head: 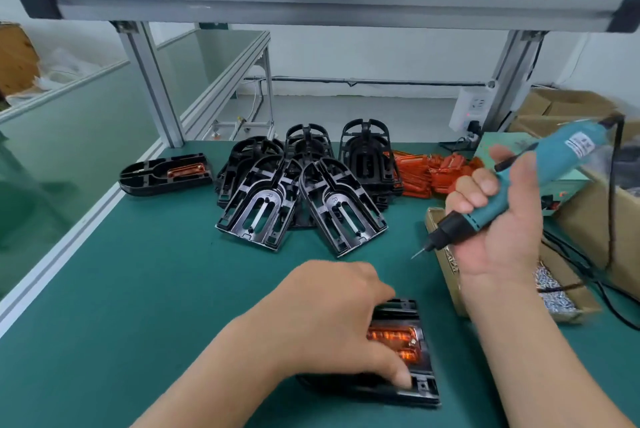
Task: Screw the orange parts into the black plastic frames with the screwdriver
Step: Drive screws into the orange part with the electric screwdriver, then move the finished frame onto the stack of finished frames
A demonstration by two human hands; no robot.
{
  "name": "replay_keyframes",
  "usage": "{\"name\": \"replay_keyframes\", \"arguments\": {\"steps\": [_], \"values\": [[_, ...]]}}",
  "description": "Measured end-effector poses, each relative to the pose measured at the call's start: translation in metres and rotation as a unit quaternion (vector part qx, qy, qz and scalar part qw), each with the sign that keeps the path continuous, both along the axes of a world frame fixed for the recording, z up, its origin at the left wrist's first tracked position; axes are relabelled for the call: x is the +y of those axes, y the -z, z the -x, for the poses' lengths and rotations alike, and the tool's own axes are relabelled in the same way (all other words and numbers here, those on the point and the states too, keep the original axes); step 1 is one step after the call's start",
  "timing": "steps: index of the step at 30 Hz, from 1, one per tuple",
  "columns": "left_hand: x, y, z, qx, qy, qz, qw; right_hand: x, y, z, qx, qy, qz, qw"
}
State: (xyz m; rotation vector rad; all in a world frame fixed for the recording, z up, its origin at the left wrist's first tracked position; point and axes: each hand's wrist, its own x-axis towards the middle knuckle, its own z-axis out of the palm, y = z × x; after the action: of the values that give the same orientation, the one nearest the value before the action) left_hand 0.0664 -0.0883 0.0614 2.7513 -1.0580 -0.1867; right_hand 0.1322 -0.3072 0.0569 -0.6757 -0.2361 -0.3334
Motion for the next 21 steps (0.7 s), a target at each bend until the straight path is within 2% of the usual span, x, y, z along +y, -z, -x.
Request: {"name": "replay_keyframes", "arguments": {"steps": [7, 11, 15, 21], "values": [[-0.013, 0.014, 0.014, -0.015, 0.031, -0.067, 0.997, 0.0, 0.004, -0.006, 0.042, 0.024, -0.012, 0.999], [-0.014, 0.015, 0.011, -0.014, 0.033, -0.069, 0.997, 0.001, 0.003, -0.007, 0.042, 0.027, -0.009, 0.999], [-0.004, 0.004, 0.007, -0.013, 0.005, -0.05, 0.999, -0.001, 0.004, -0.008, 0.053, 0.028, -0.022, 0.998], [0.051, -0.036, -0.02, -0.039, -0.104, 0.047, 0.993, -0.007, 0.006, -0.012, 0.069, 0.058, -0.038, 0.995]]}}
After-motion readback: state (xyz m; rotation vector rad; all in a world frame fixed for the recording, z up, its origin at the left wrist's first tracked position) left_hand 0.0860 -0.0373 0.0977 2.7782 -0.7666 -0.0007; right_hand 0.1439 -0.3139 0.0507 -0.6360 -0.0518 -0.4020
